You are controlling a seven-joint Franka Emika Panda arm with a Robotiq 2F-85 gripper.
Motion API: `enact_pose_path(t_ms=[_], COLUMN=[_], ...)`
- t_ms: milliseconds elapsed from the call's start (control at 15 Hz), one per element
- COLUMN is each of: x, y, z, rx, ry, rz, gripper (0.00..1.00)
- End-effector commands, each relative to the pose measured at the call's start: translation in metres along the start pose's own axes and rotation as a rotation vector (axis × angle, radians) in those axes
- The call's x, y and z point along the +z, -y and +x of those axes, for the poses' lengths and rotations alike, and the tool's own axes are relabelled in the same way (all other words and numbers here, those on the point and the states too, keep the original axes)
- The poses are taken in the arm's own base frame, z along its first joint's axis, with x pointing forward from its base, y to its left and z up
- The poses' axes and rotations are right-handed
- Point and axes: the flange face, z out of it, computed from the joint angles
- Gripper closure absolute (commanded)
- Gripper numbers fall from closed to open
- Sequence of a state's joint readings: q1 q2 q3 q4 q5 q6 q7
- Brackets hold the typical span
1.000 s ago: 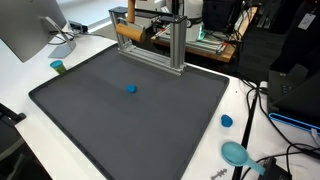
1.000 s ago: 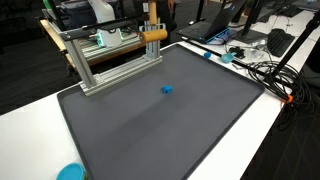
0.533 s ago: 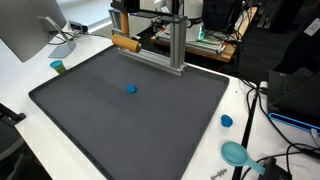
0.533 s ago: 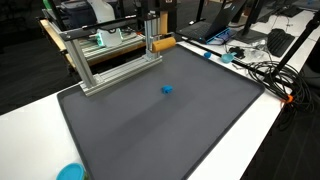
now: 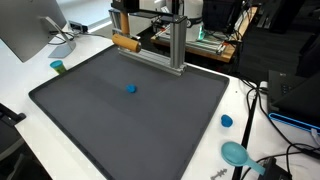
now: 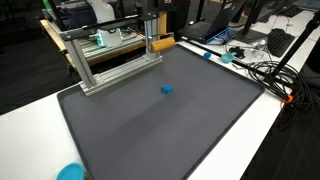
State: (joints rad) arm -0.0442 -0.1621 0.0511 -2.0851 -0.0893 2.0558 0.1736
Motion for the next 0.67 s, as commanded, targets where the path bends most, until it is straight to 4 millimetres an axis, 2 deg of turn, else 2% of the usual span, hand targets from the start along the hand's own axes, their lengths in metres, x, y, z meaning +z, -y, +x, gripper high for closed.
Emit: enact_pose_path(t_ms=[0,133,267,467,600], x=[0.020,0.037,0.053,0.086,0.100], y=[-0.016,-0.027,-0.029,-0.022,-0.028], z=[0.002,0.009,0.015,0.015,0.010], rx=[0.131,0.219,0.276,0.284,0.286], ry=[0.015,0.017,-0.007,-0.051,-0.051], rz=[0.064,0.113,0.128,0.065,0.002], gripper=[0.78,0.78,0.78,0.78,0.78])
